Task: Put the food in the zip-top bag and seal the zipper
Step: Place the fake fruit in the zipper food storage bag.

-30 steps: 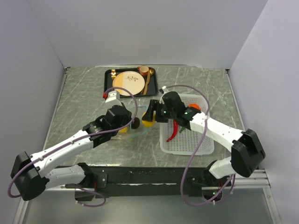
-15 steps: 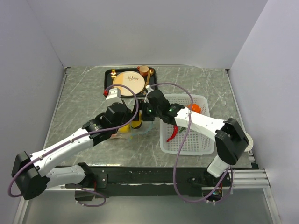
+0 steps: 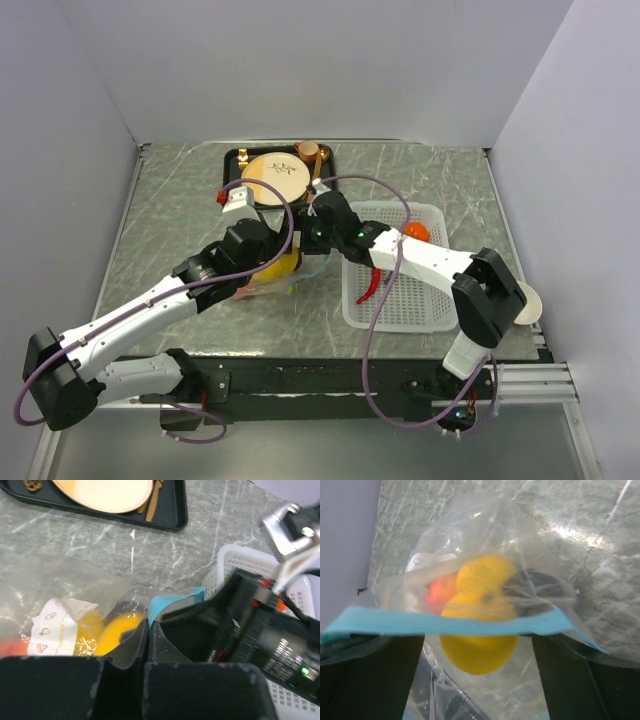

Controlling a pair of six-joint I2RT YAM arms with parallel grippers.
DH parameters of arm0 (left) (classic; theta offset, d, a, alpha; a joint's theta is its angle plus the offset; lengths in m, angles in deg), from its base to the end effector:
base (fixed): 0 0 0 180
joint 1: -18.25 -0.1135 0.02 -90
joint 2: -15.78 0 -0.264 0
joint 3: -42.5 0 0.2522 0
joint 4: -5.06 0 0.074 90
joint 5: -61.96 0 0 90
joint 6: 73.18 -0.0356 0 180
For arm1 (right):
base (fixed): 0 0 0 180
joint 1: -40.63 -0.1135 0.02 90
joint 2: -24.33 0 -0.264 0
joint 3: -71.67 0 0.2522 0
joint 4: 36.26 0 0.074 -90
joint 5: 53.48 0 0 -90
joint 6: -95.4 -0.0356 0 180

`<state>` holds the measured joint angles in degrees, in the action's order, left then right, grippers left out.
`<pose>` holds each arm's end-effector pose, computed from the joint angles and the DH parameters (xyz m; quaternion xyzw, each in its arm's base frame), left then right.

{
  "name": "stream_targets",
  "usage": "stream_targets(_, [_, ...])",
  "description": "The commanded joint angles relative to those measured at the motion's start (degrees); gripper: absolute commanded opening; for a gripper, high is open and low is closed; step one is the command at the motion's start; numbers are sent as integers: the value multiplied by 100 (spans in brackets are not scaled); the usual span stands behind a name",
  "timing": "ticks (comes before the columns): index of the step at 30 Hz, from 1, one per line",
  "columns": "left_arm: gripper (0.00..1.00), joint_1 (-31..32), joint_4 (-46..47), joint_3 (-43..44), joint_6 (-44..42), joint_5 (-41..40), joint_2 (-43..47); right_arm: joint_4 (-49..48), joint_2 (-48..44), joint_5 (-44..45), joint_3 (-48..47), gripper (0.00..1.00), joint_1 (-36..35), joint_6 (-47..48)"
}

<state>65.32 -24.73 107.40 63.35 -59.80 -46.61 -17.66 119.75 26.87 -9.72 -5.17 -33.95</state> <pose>0.1787 -0.1646 0.3107 -0.1385 0.8220 -0.2049 0.5130 0.2617 0.2777 0.2564 -0.0895 0.8705 0.3779 0.3023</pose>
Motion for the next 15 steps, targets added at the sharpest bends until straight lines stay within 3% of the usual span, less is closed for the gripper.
stream_targets(1, [1, -48, 12, 239, 199, -330, 104, -396, -664, 7, 277, 100, -34, 191])
stream_targets(8, [1, -84, 22, 160, 269, -374, 183, -28, -1270, 525, 584, 100, 62, 235])
stream_targets(12, [1, -84, -110, 55, 498, -681, 367, 455, -1779, 1637, 813, 98, 150, 165])
stream_targets(15, [1, -136, 336, -278, 271, -499, 666, 1114, -2052, 2413, 971, 98, 308, -2])
